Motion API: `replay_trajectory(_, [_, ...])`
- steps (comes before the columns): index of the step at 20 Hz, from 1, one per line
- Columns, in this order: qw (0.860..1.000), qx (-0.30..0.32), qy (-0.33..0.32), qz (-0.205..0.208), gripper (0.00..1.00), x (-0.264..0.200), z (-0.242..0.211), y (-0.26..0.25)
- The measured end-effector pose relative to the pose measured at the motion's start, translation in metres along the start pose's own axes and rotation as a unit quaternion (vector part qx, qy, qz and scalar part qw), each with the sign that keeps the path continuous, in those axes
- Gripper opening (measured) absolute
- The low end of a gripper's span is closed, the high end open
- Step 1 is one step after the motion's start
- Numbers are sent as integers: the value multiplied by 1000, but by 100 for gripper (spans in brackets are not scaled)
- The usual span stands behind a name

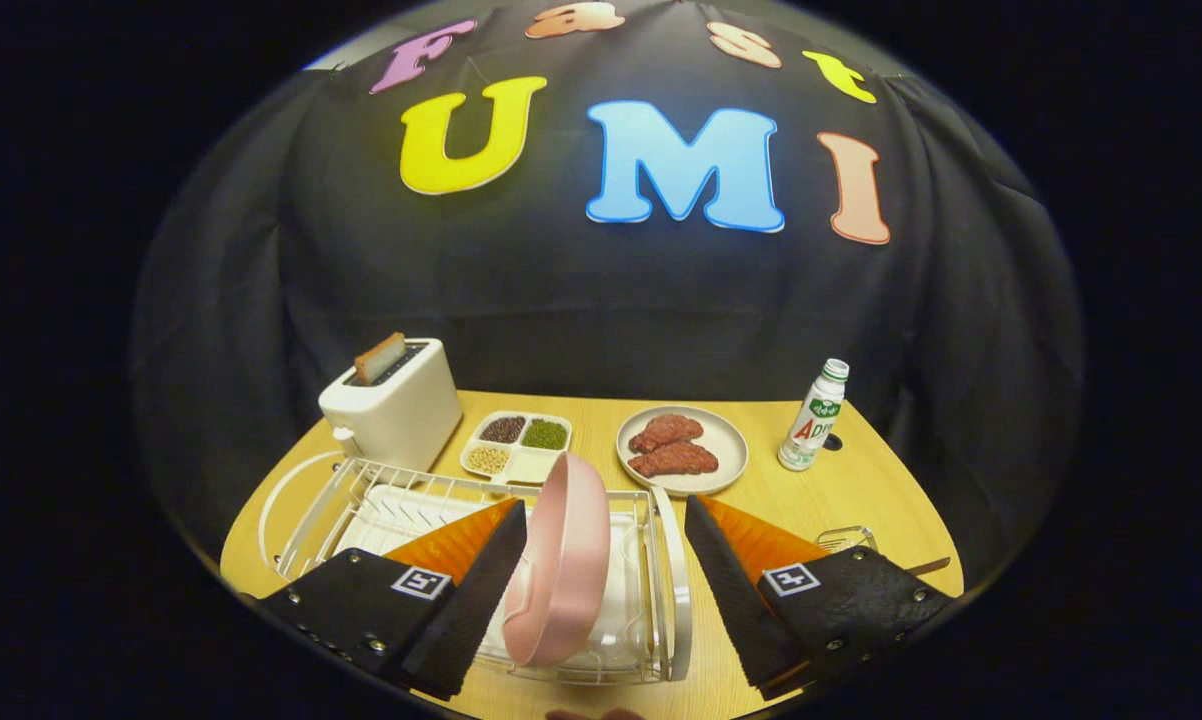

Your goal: Take the plate from the dish rack, then take the spoon from the basket and place it into the plate.

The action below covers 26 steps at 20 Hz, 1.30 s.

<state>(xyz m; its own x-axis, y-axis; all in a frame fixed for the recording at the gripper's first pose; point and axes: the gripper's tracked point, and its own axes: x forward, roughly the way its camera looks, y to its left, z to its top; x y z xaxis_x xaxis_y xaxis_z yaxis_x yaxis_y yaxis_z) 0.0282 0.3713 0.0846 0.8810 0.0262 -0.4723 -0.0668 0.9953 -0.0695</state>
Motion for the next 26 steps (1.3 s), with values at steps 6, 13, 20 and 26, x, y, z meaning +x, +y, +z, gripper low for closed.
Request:
replay_trajectory(6, [998, -12, 51, -32, 85, 19, -19, 3])
replay_trajectory(13, [993, -21, 100, -61, 31, 27, -33, 18])
replay_trajectory(20, [983, -78, 102, -132, 22, 25, -24, 32])
replay_trajectory(26, [963, -164, 57, -208, 22, 12, 9, 46])
